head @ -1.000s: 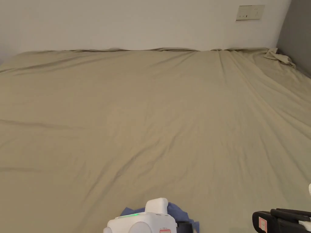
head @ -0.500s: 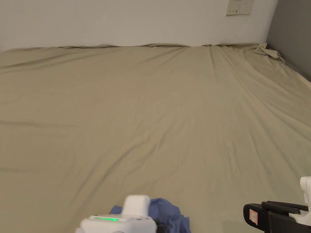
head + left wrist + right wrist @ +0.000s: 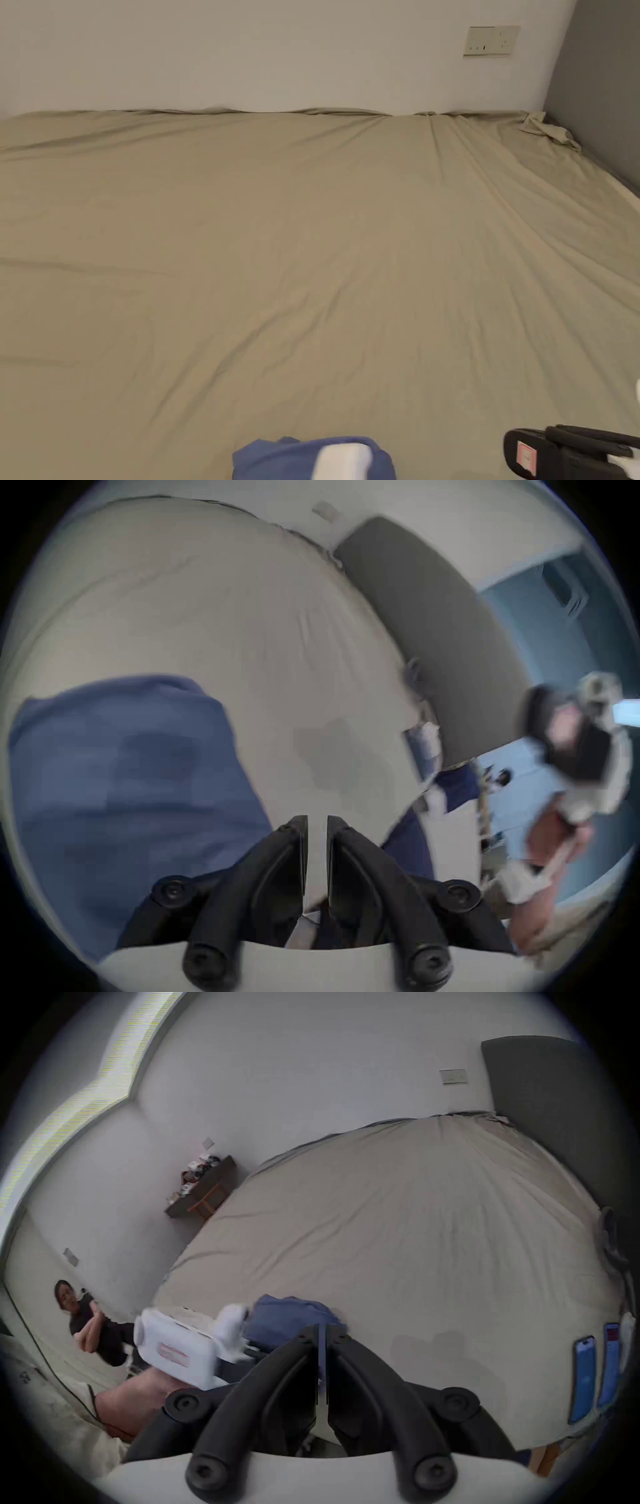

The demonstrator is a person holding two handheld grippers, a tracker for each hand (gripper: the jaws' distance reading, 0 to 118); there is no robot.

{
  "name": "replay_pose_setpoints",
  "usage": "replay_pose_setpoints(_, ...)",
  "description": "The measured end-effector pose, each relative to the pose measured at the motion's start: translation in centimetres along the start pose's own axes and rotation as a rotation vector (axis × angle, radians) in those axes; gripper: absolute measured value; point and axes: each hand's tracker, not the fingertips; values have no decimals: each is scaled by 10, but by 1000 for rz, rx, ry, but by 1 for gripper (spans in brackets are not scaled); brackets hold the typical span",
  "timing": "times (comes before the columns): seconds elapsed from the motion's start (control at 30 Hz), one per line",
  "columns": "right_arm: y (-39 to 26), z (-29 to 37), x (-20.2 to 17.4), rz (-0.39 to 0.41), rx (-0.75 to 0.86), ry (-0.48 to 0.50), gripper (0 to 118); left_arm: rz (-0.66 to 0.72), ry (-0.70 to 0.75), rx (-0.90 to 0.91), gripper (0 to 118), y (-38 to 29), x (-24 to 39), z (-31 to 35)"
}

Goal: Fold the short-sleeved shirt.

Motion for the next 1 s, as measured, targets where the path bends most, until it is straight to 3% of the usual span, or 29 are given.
replay_pose_setpoints(0.03, 0, -11, 1, -6, -11, 72, 5, 22, -9, 35, 12, 0, -10, 26)
replay_pose_setpoints(0.13, -4, -60, 3, -58, -89, 258, 5, 41, 156, 144, 12, -1, -44, 96)
replay_pose_setpoints(0.23, -16, -120, 12, -71, -202, 319, 5, 109, 286, 193, 12, -7, -82, 138)
replay_pose_setpoints(0.33, -31, -172, 26, -116, -332, 268, 5, 244, 248, 243, 12, -17, -110, 156)
replay_pose_setpoints(0.4, -45, -199, 42, -147, -432, 177, 5, 263, 236, 246, 12, -20, -116, 154)
replay_pose_setpoints(0.47, -63, -221, 56, -23, -537, -102, 5, 276, 247, 236, 12, -19, -120, 146)
replay_pose_setpoints(0.5, -62, -215, 65, -64, -478, 16, 5, 283, 252, 232, 15, -18, -122, 141)
replay_pose_setpoints(0.53, -52, -205, 71, -166, -430, 126, 5, 291, 253, 230, 45, -17, -124, 135)
replay_pose_setpoints(0.57, -51, -205, 76, -178, -461, 68, 5, 292, 256, 224, 95, -16, -125, 128)
replay_pose_setpoints(0.6, -53, -204, 79, -207, -462, 73, 5, 281, 266, 180, 118, -14, -126, 118)
replay_pose_setpoints(0.73, -57, -208, 94, -303, -466, 159, 5, 248, 199, 101, 118, -13, -126, 72)
replay_pose_setpoints(0.9, -58, -209, 105, -315, -474, 197, 5, 272, 173, 7, 118, -7, -121, 15)
replay_pose_setpoints(0.97, -58, -209, 108, -329, -476, 210, 5, 261, 97, 67, 109, -5, -108, 11)
replay_pose_setpoints(1.0, -59, -209, 107, -336, -476, 209, 5, 313, 66, 68, 92, -3, -104, 10)
